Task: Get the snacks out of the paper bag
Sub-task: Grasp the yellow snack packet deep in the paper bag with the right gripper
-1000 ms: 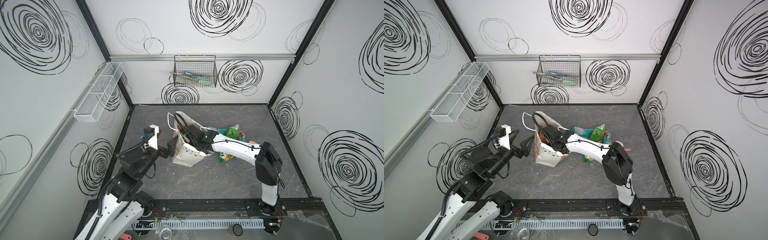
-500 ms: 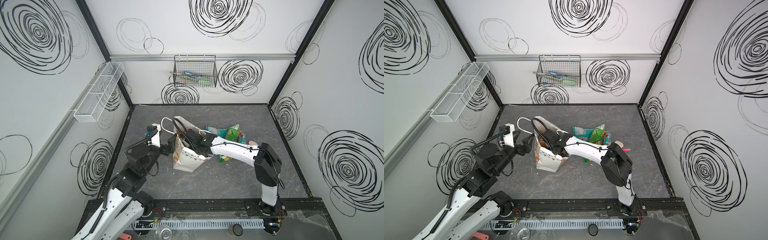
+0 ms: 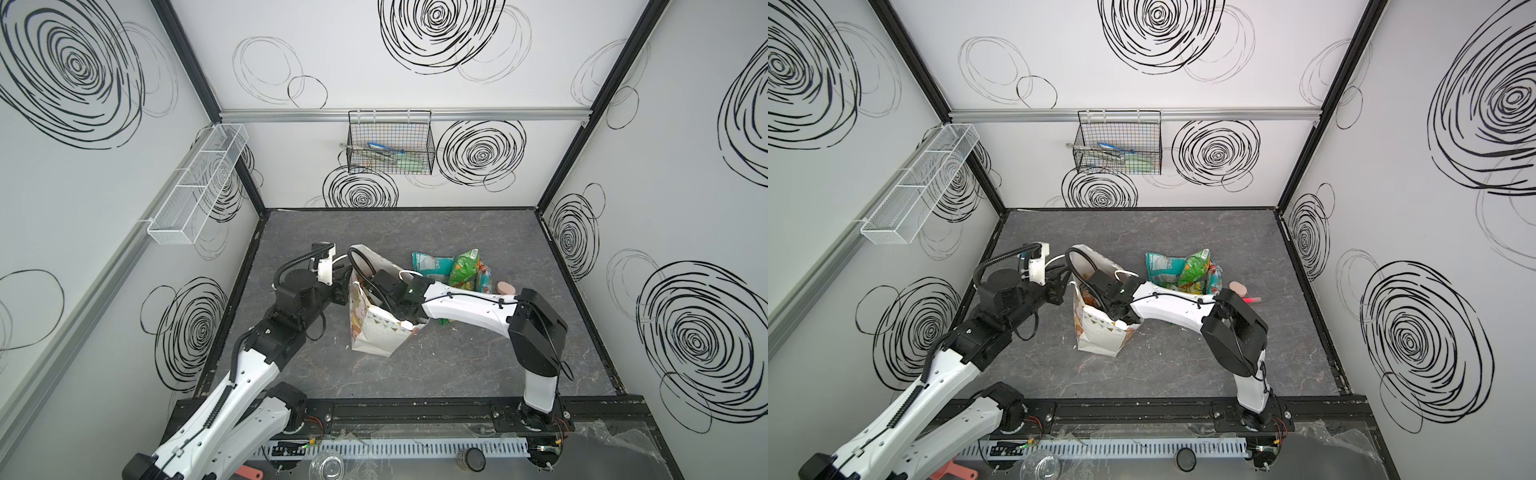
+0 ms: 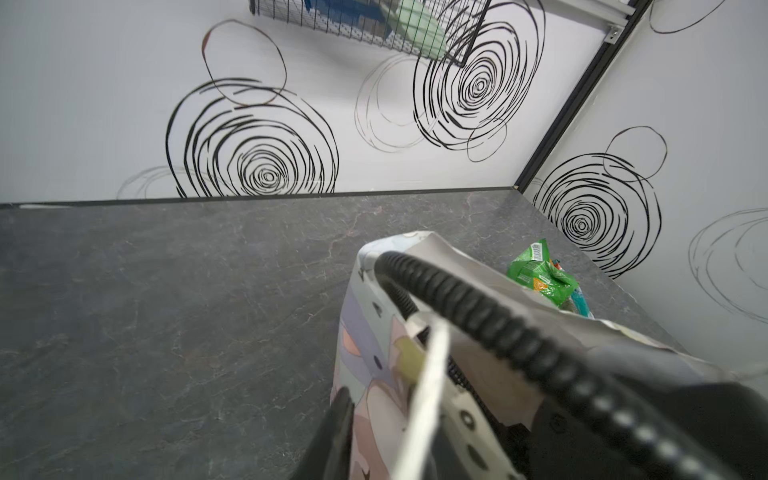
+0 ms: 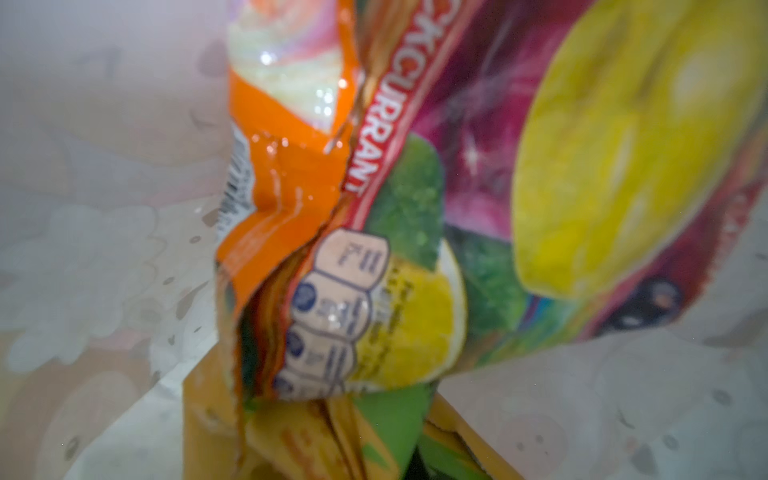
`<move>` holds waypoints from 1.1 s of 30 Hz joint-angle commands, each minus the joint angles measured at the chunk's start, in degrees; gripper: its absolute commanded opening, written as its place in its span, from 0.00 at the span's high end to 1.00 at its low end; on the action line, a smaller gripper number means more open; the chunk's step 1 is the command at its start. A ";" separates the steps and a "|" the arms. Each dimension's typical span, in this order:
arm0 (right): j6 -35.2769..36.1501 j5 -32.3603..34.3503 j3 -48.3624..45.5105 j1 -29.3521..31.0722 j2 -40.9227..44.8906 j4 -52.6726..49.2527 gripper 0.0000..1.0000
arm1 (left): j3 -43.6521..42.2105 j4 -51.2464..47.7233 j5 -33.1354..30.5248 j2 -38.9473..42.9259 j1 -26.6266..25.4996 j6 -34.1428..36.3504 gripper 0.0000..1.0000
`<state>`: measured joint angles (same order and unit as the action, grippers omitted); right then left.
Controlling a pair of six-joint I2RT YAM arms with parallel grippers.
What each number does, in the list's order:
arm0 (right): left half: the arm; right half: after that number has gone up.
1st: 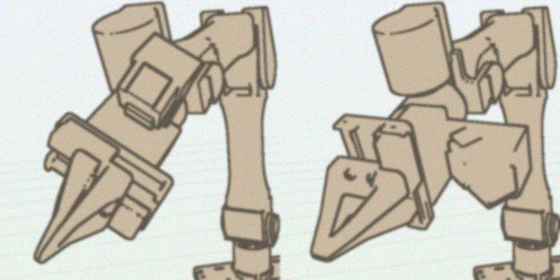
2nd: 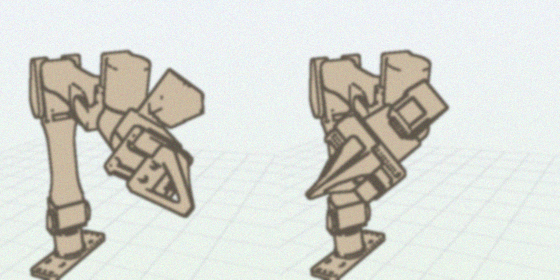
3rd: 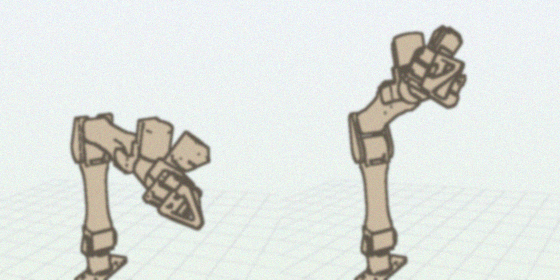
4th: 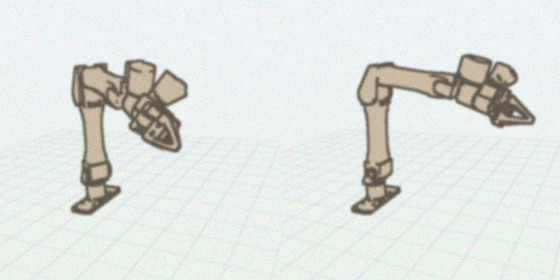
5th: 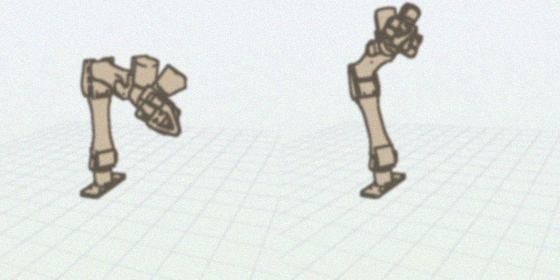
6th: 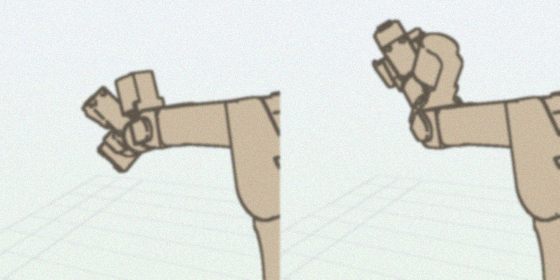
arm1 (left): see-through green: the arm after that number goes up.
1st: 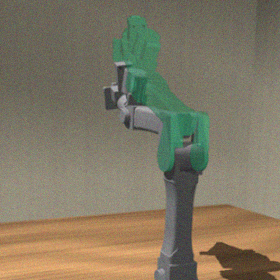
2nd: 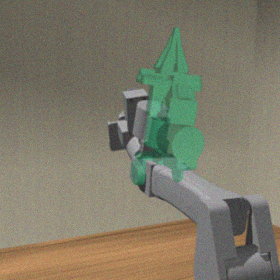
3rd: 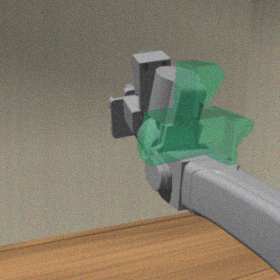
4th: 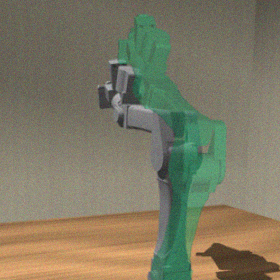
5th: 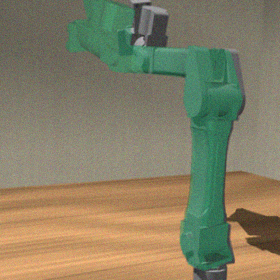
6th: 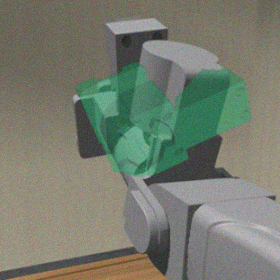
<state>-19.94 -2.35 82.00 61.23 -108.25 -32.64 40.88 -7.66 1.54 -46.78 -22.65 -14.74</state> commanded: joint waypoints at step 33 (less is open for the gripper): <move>1.80 -3.17 17.93 -1.29 0.31 0.42 1.00 | 2.18 2.78 16.64 -5.34 1.28 -0.55 0.96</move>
<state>-18.22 -2.46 93.30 60.10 -107.96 -35.57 42.68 -3.09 13.17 -51.40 -19.81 -16.32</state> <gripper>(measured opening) 0.061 0.056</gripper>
